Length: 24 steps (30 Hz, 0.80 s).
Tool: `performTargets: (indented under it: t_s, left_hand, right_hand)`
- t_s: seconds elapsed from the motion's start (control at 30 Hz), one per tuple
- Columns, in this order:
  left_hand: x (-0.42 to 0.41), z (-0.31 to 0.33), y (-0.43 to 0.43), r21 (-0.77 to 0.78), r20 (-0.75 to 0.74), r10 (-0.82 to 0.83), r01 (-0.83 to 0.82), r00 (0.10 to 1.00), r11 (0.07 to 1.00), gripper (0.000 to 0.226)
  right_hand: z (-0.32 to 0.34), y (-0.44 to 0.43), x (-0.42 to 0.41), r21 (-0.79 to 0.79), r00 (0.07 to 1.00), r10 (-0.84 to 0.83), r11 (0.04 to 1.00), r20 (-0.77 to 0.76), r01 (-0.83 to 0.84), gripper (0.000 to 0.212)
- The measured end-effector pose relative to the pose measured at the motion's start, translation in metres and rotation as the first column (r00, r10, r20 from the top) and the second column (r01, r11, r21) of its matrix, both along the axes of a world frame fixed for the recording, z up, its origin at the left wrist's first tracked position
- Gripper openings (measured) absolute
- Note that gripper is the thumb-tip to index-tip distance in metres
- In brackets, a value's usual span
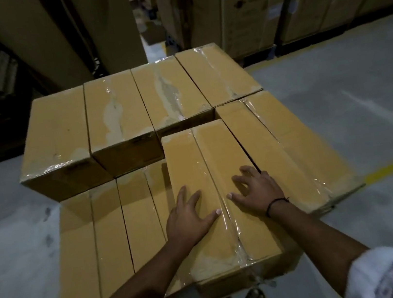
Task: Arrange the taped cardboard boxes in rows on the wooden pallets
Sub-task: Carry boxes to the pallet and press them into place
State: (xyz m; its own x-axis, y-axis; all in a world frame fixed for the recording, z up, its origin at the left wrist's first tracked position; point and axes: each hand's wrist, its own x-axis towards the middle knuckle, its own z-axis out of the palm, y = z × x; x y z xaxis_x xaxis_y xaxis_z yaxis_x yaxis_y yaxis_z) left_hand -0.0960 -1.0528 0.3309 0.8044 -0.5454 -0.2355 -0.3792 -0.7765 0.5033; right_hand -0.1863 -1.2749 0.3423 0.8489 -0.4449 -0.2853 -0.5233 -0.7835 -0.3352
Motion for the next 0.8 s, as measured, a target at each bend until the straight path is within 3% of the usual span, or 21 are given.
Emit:
performTargets:
  t_s: [0.23,0.37,0.53,0.8]
  left_hand:
    - [-0.005,-0.016,-0.029,-0.023,-0.061,0.082,-0.084,0.995,0.996,0.085]
    - [-0.009,-0.025,-0.037,0.115,-0.172,0.030,-0.010,0.985,0.993,0.084]
    - [-0.033,-0.040,-0.028,0.283,-0.219,-0.068,0.130,0.973,0.950,0.106]
    - [-0.084,-0.049,-0.002,0.327,-0.191,-0.173,0.228,0.966,0.917,0.120]
  right_hand:
    - [-0.021,-0.034,0.019,0.067,0.995,0.087,0.994,-0.049,-0.083,0.066]
    - [-0.034,-0.046,0.022,0.088,0.969,0.166,0.984,-0.184,-0.152,0.075]
    - [-0.050,-0.034,0.000,-0.002,0.933,0.251,0.966,-0.260,-0.260,0.077]
    - [-0.061,-0.015,-0.073,-0.035,0.919,0.292,0.950,-0.264,-0.311,0.084]
